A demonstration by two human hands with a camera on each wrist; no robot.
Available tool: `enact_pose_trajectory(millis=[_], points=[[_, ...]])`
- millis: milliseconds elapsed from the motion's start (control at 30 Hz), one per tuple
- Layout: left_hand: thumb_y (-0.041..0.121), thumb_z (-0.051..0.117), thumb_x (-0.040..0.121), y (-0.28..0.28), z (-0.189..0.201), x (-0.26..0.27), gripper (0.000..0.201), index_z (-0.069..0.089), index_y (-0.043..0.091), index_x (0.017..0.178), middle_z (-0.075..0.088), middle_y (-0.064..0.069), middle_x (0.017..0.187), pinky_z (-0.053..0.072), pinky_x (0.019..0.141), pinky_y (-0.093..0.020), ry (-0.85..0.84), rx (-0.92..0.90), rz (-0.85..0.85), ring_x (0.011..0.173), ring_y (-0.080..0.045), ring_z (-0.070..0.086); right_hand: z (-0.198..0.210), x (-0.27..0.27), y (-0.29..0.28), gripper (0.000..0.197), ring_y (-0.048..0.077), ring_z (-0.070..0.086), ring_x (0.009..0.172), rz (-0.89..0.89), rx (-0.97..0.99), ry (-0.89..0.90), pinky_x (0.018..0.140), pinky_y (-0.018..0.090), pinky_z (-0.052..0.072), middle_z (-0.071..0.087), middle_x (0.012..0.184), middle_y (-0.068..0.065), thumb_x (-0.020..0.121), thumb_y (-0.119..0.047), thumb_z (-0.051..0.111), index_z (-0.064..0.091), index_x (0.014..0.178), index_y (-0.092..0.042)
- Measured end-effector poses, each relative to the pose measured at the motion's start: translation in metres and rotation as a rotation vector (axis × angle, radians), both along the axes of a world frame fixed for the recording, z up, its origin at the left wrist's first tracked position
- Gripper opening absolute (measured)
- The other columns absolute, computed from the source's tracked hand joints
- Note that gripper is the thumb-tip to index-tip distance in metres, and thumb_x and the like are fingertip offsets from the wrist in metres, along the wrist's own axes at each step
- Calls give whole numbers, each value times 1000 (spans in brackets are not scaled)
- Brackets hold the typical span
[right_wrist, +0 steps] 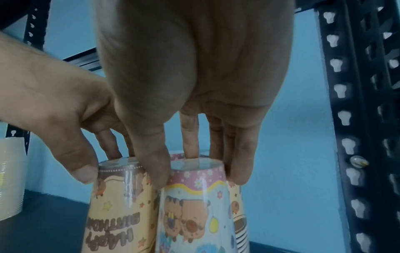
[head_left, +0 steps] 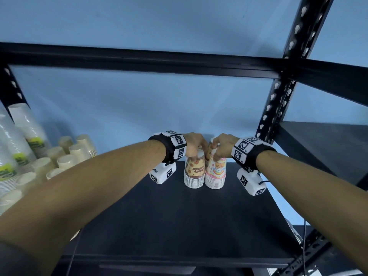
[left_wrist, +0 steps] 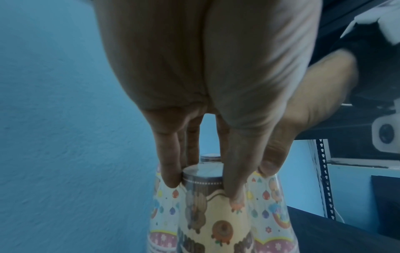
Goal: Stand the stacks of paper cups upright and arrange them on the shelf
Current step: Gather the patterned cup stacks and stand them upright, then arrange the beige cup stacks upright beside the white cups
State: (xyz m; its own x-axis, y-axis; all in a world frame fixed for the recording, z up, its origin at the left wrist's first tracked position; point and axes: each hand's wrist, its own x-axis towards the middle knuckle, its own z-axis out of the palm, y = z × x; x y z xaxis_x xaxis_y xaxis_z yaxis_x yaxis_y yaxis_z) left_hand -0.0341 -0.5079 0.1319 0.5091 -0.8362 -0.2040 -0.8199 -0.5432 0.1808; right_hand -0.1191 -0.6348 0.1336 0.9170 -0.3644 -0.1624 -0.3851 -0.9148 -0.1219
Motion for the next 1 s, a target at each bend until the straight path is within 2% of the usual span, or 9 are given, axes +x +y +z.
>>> enact_pose_trajectory(millis=[100,167,267,367,567,667,767,900,1000], points=[[11,77,76,6,9,-1,57,60,27,128,55,0,132,50,92,-34,-13,-18,25,115,-23,57,7,2,6,36,27,64,103,11,-33,-30,69,26,46,67,115,9,82,-21,70,68,117,-11],[14,77,78,15,20,-1,60,57,27,133,52,0,131,49,92,-33,-30,-25,43,113,-23,57,15,6,13,39,27,65,102,24,-68,-55,71,28,49,67,115,9,81,-25,73,68,117,-10],[21,77,81,37,38,3,59,54,29,135,48,2,128,48,93,-35,-65,-6,81,108,-22,55,29,15,28,43,24,64,105,37,-49,-120,71,26,45,66,117,6,82,-26,74,64,122,-14],[29,77,80,66,57,10,57,54,32,132,45,6,116,48,97,-39,-81,31,162,104,-19,54,39,28,50,46,23,64,103,98,-6,-167,71,26,43,66,117,4,79,-25,76,63,122,-15],[33,80,75,151,91,22,59,56,34,129,64,-4,116,54,92,-41,-72,101,359,104,-28,66,52,55,127,41,24,63,103,290,31,-227,74,29,46,65,118,3,80,-28,75,65,119,-18],[31,82,74,202,102,23,55,59,34,124,65,-7,117,57,79,-34,-39,99,471,95,-27,68,56,63,175,39,24,64,101,406,47,-256,73,30,47,67,115,3,80,-29,74,66,117,-18],[33,83,72,252,105,21,51,62,33,119,67,-5,116,52,67,-26,-65,100,580,84,-22,66,57,65,226,35,22,65,97,516,87,-285,72,28,46,68,110,1,80,-30,73,67,113,-19],[30,84,71,307,100,12,39,66,34,105,70,-10,113,55,73,-30,-43,110,695,84,-25,68,53,61,282,32,22,65,96,641,143,-281,73,27,46,68,106,1,79,-29,74,69,109,-19],[19,80,77,341,88,3,33,68,25,107,70,-15,113,56,72,-30,-26,103,745,76,-22,64,46,54,316,32,24,65,96,720,158,-256,78,30,51,68,107,4,79,-29,74,70,109,-17]])
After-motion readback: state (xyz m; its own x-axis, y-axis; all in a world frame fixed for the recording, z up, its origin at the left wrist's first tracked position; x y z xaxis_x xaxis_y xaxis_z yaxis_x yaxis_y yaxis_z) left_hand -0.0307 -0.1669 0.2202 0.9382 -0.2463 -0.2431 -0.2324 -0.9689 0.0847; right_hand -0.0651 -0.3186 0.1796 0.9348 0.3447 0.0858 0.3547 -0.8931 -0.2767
